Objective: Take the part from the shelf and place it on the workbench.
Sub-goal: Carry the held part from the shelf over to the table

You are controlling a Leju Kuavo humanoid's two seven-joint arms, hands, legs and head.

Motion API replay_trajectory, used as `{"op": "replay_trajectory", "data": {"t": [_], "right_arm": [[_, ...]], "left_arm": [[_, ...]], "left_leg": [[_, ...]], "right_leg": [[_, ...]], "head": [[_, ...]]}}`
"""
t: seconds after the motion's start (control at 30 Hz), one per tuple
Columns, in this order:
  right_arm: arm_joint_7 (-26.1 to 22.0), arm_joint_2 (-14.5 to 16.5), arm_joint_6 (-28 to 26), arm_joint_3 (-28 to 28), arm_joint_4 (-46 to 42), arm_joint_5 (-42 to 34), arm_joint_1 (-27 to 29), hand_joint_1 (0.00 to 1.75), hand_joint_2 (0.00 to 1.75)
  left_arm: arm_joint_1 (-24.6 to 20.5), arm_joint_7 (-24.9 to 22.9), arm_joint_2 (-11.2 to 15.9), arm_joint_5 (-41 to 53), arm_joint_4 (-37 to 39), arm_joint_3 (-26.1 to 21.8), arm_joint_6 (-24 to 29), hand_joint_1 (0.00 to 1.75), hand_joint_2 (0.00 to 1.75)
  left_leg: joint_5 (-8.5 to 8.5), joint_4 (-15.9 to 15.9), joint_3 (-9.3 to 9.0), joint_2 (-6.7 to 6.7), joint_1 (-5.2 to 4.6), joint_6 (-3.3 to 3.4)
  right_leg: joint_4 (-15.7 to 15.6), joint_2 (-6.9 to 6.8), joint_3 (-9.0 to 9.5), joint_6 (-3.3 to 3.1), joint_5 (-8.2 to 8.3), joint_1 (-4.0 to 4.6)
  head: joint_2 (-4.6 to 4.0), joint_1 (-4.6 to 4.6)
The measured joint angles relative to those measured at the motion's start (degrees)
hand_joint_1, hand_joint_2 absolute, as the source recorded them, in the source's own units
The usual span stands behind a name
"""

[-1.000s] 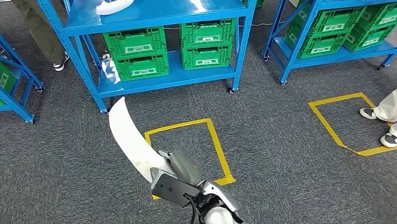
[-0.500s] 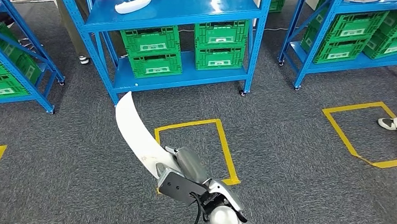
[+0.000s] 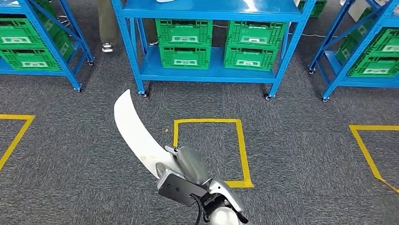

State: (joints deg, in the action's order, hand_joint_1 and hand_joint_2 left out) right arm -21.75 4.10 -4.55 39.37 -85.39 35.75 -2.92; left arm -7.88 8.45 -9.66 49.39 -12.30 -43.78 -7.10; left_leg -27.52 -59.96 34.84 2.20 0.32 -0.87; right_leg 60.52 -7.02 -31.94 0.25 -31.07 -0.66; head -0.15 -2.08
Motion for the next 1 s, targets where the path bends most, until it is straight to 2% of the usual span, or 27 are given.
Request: {"op": "replay_trajectory", "data": {"t": [0.07,0.1,0.13,0.17,0.2,0.23,0.27,0.3,0.33,0.37,0.4,0.43,0.5,0.53,0.57,0.63,0.67,0.7,0.73,0.77,0.8,0.87,0.9,0.93,1.0], "right_arm": [[0.00,-0.04,-0.06,0.00,-0.10,-0.08,-0.08,1.75,1.75],[0.04,-0.12,-0.10,-0.01,-0.14,-0.15,-0.05,1.75,1.75],[0.07,-0.24,-0.13,-0.01,-0.16,-0.22,0.07,1.75,1.75],[0.12,-0.38,-0.15,-0.02,-0.16,-0.29,0.24,1.75,1.75],[0.15,-0.55,-0.19,-0.02,-0.15,-0.32,0.40,1.75,1.75],[0.14,-0.67,-0.22,-0.02,-0.14,-0.34,0.53,1.75,1.75],[0.11,-0.74,-0.26,-0.02,-0.14,-0.37,0.60,1.75,1.75],[0.07,-0.80,-0.31,-0.02,-0.14,-0.38,0.62,1.75,1.75],[0.03,-0.83,-0.34,-0.02,-0.14,-0.40,0.61,1.75,1.75],[-0.01,-0.85,-0.38,-0.02,-0.14,-0.42,0.61,1.75,1.75],[-0.03,-0.87,-0.41,-0.02,-0.14,-0.43,0.64,1.75,1.75],[-0.03,-0.88,-0.44,-0.02,-0.14,-0.44,0.65,1.75,1.75],[-0.02,-0.87,-0.48,-0.02,-0.14,-0.44,0.60,1.75,1.75],[-0.03,-0.85,-0.49,-0.02,-0.14,-0.44,0.55,1.75,1.75],[-0.06,-0.83,-0.52,-0.02,-0.14,-0.45,0.52,1.75,1.75],[-0.09,-0.82,-0.58,-0.03,-0.14,-0.45,0.59,1.75,1.75],[-0.10,-0.83,-0.61,-0.04,-0.11,-0.45,0.62,1.75,1.75],[-0.10,-0.84,-0.62,-0.04,-0.10,-0.45,0.66,1.75,1.75],[-0.10,-0.85,-0.63,-0.04,-0.08,-0.45,0.67,1.75,1.75],[-0.11,-0.85,-0.64,-0.04,-0.07,-0.45,0.66,1.75,1.75],[-0.11,-0.84,-0.66,-0.04,-0.08,-0.45,0.65,1.75,1.75],[-0.12,-0.83,-0.71,-0.05,-0.09,-0.45,0.62,1.75,1.75],[-0.13,-0.83,-0.75,-0.05,-0.09,-0.45,0.61,1.75,1.75],[-0.13,-0.83,-0.82,-0.05,-0.09,-0.45,0.61,1.75,1.75],[-0.11,-0.81,-0.97,-0.06,-0.10,-0.45,0.62,1.75,1.75]], "left_arm": [[-0.03,-0.20,0.02,0.03,-0.01,-0.01,0.01,0.00,1.75],[-0.13,-0.25,-0.02,0.04,-0.01,-0.02,0.01,0.00,1.75],[-0.26,-0.28,-0.04,0.05,-0.01,-0.02,0.02,0.00,1.75],[-0.31,-0.30,-0.07,0.05,0.00,-0.01,0.02,0.00,1.75],[-0.25,-0.33,-0.10,0.05,0.01,-0.01,0.02,0.00,1.75],[-0.14,-0.36,-0.10,0.05,0.01,-0.01,0.01,0.00,1.75],[-0.04,-0.38,-0.10,0.05,0.02,-0.01,0.01,0.00,1.75],[0.00,-0.39,-0.10,0.05,0.02,-0.02,0.01,0.00,1.75],[-0.02,-0.37,-0.12,0.04,0.02,-0.02,0.01,0.00,1.75],[-0.08,-0.34,-0.13,0.04,0.01,-0.02,0.01,0.00,1.75],[-0.12,-0.31,-0.12,0.03,0.01,-0.02,0.00,0.00,1.75],[-0.10,-0.28,-0.11,0.03,0.01,-0.02,0.00,0.00,1.75],[0.10,-0.27,-0.03,0.03,0.02,-0.01,0.00,0.00,1.75],[0.20,-0.29,0.00,0.03,0.03,-0.01,0.00,0.00,1.75],[0.22,-0.33,0.03,0.03,0.03,-0.01,0.00,0.00,1.75],[0.03,-0.39,0.02,0.04,0.05,0.00,0.00,0.00,1.75],[-0.08,-0.40,0.01,0.05,0.06,0.00,0.00,0.00,1.75],[-0.12,-0.42,0.00,0.07,0.08,0.00,0.00,0.00,1.75],[-0.10,-0.42,0.01,0.09,0.09,0.00,0.00,0.00,1.75],[-0.07,-0.43,0.05,0.10,0.09,0.00,0.00,0.00,1.75],[-0.06,-0.43,0.09,0.12,0.09,0.00,0.00,0.00,1.75],[-0.20,-0.43,0.16,0.13,0.07,0.00,0.00,0.00,1.75],[-0.27,-0.43,0.16,0.13,0.06,0.00,0.01,0.00,1.75],[-0.30,-0.43,0.16,0.15,0.07,0.00,0.01,0.00,1.75],[-0.19,-0.45,0.18,0.27,0.08,0.00,0.01,0.00,1.75]], "left_leg": [[0.40,0.60,-0.16,-1.17,0.35,0.69],[0.56,0.74,-0.12,-1.77,0.46,1.01],[0.65,0.77,0.03,-2.45,0.44,1.29],[0.73,0.75,0.19,-3.20,0.39,1.45],[0.79,0.73,0.30,-4.02,0.35,1.51],[0.86,0.68,0.36,-4.87,0.32,1.49],[0.93,0.60,0.39,-5.73,0.32,1.42],[0.98,0.46,0.44,-6.59,0.34,1.30],[1.00,0.25,0.56,-7.36,0.30,1.08],[1.02,0.01,0.76,-8.09,0.25,0.80],[1.10,-0.10,1.01,-8.70,0.23,0.42],[1.25,-0.05,1.24,-9.23,0.24,-0.05],[1.62,0.23,1.69,-9.78,0.41,-0.83],[1.40,-0.15,2.02,-8.83,0.35,-1.11],[0.59,-1.46,2.75,-7.33,0.26,-1.34],[-2.66,-7.50,5.59,-3.88,0.15,-1.74],[-4.34,-11.35,7.38,-3.12,0.24,-1.96],[-5.31,-14.29,8.68,-2.76,0.33,-2.11],[-5.25,-15.32,9.02,-2.56,0.41,-2.20],[-4.11,-13.84,8.05,-2.26,0.46,-2.21],[-2.33,-10.35,6.04,-1.65,0.48,-2.13],[0.18,-2.48,1.67,1.09,0.15,-1.55],[0.59,-0.36,0.53,1.97,-0.07,-1.16],[0.51,0.47,0.16,2.38,-0.30,-0.76],[0.66,0.57,0.26,0.98,-0.31,-0.03]], "right_leg": [[2.24,2.89,-0.83,0.57,-1.70,-0.21],[5.19,4.80,-2.18,0.71,-3.35,-0.31],[8.96,6.04,-4.01,0.74,-5.18,-0.30],[12.72,6.59,-5.88,0.75,-6.64,-0.27],[15.05,6.79,-7.12,0.74,-7.10,-0.22],[15.34,6.89,-7.39,0.70,-6.46,-0.20],[13.36,7.06,-6.52,0.63,-4.83,-0.23],[9.56,7.67,-4.70,0.54,-2.66,-0.34],[5.62,8.85,-2.83,0.43,-1.22,-0.48],[2.52,9.82,-1.41,0.32,-0.26,-0.59],[0.68,10.53,-0.63,0.16,0.08,-0.61],[0.18,10.68,-0.53,-0.06,-0.08,-0.54],[-0.14,9.49,-0.45,-0.75,0.39,-0.50],[-0.36,8.89,-0.31,-1.17,0.62,-0.60],[-0.59,8.19,-0.15,-1.53,0.80,-0.71],[-0.80,6.64,-0.03,-1.93,0.91,-0.73],[-0.81,5.77,-0.05,-1.99,0.88,-0.70],[-0.81,4.92,-0.07,-2.00,0.84,-0.68],[-0.80,4.10,-0.06,-1.98,0.78,-0.69],[-0.80,3.30,0.00,-1.89,0.70,-0.71],[-0.80,2.58,0.13,-1.74,0.59,-0.72],[-0.80,1.32,0.47,-1.24,0.26,-0.50],[-0.82,0.83,0.63,-0.93,0.12,-0.33],[-0.91,0.34,0.79,-0.61,0.02,-0.15],[-1.20,-0.54,1.20,0.09,-0.14,-0.11]], "head": [[0.00,-0.09],[0.00,-0.16],[0.00,-0.20],[0.00,-0.24],[0.00,-0.25],[0.00,-0.24],[0.00,-0.25],[0.00,-0.25],[0.00,-0.24],[0.00,-0.23],[0.00,-0.21],[0.00,-0.20],[0.00,-0.19],[0.00,-0.08],[0.00,0.07],[0.00,0.37],[0.00,0.40],[0.00,0.40],[0.00,0.40],[0.00,0.41],[0.00,0.42],[0.00,0.38],[0.00,0.33],[0.00,0.30],[0.00,0.24]]}}
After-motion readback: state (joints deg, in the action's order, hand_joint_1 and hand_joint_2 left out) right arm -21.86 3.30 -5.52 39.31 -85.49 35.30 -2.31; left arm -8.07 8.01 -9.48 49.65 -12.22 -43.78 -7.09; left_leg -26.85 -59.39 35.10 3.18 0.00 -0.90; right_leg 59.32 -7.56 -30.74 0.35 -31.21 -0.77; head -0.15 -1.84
